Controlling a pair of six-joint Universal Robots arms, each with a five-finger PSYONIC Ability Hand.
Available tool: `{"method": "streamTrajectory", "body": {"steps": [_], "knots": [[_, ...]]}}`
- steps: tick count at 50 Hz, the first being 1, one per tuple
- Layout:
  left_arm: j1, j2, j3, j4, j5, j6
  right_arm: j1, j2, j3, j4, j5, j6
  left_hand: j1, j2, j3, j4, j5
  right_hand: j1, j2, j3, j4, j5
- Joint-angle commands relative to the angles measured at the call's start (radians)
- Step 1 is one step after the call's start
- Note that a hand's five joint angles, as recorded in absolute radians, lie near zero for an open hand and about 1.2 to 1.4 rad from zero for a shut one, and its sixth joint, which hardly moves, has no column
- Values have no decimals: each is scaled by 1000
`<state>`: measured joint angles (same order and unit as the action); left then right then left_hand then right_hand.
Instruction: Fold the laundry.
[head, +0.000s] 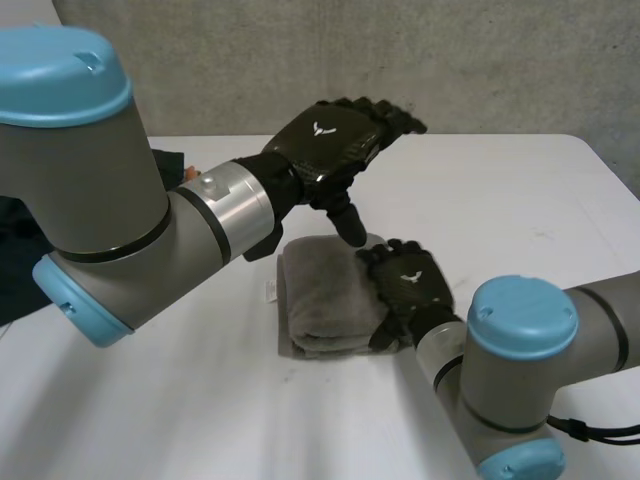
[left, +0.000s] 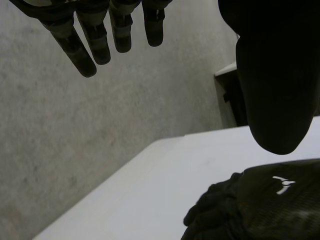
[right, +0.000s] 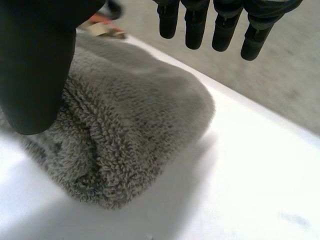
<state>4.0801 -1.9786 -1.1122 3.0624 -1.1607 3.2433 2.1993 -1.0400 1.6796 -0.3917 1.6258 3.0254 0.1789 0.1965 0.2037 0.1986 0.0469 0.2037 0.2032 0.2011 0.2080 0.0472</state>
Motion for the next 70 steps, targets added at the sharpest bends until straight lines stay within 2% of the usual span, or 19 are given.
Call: {"method": "streamTrajectory", "body": {"steps": [1,11,20,25,26,27,28,37,40,44,52,53,58,60,67,70], "knots": [[-18,30,2,4,-2,0,-33,-17,0,88,51,220,-4,-22,-29,-24,-47,-29,-29,-27,-33,-47],[-15,32,0,4,-2,-2,-53,55,-11,43,6,335,-4,-22,-29,-24,-47,-29,-29,-27,-33,-47],[-10,35,-1,6,3,-2,-46,106,-47,24,-18,325,-4,-22,-29,-24,-47,6,6,8,1,-13],[-7,34,-3,4,4,-5,-52,153,-96,25,-18,276,-4,-22,-29,-24,-47,507,507,509,503,489],[-6,35,-5,4,4,-5,-56,162,-109,30,-21,264,-4,-22,-29,-24,-47,941,942,944,937,923],[-4,35,-6,4,4,-5,-59,166,-116,31,-23,259,-4,-22,-29,-24,-47,1172,1173,1175,1168,1154],[-4,35,-8,4,4,-5,-62,170,-124,34,-24,256,-4,-22,-29,-24,-47,1192,1193,1195,1188,1174],[8,32,-1,12,10,-5,-180,175,-241,-7,-38,248,-4,-22,-29,-24,-47,1193,1193,1195,1188,1175],[8,32,-1,12,12,-5,-260,224,-354,-41,-34,239,-4,-22,-29,-24,-47,1193,1193,1195,1188,1175],[5,30,-1,12,10,-8,-358,316,-543,-1,-21,218,-4,-22,-29,-24,-47,1193,1193,1195,1188,1175],[0,14,8,12,7,0,-541,601,-1078,200,63,181,-4,-22,-29,-24,-47,1193,1193,1195,1188,1175],[2,12,8,12,7,1,-579,673,-1201,261,69,169,-4,-22,-29,-24,-47,1193,1193,1195,1188,1175],[5,12,6,10,7,1,-665,868,-1544,430,45,136,-4,-22,-29,-24,-47,1193,1193,1195,1188,1175],[6,12,5,10,7,0,-696,899,-1587,451,26,138,-4,-22,-29,-24,-47,1193,1193,1195,1188,1175],[-1,1,5,10,7,-2,-788,897,-1548,402,-15,130,-4,-22,-29,-24,-47,1193,1193,1195,1188,1175],[-9,-6,6,9,7,1,-811,907,-1572,412,-79,113,-4,-22,-29,-24,-47,1193,1193,1195,1188,1175]]}}
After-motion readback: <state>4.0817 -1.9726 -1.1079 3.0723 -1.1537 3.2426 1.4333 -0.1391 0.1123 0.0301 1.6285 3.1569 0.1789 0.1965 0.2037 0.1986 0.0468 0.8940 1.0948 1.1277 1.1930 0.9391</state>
